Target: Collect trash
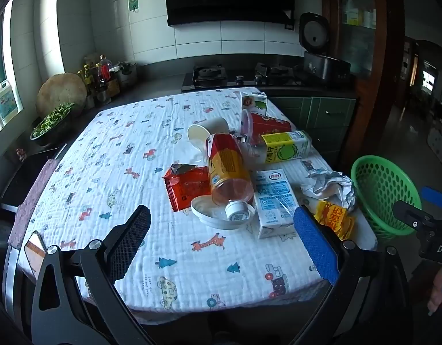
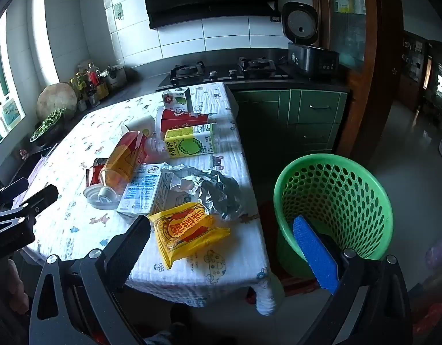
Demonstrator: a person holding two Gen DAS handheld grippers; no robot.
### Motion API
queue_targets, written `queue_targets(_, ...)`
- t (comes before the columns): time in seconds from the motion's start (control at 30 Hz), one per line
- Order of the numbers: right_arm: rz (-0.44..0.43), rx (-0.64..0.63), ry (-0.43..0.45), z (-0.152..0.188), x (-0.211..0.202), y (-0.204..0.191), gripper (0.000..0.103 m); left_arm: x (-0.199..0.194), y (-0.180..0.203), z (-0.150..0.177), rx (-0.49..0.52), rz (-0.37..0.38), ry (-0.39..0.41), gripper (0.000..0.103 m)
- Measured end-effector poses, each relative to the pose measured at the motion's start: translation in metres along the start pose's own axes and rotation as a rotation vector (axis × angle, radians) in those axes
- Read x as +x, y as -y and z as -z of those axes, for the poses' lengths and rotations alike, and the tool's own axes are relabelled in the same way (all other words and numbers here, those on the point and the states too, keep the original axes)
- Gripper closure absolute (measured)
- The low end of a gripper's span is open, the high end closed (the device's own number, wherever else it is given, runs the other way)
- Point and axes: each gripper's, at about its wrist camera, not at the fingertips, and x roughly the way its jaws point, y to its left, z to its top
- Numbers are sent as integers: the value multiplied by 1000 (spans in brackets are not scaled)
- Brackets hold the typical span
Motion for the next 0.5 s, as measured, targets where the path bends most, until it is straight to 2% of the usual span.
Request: queue_targets(0.5, -5, 4, 6, -1, 0, 2, 6, 2, 4, 0, -8, 16, -2, 5)
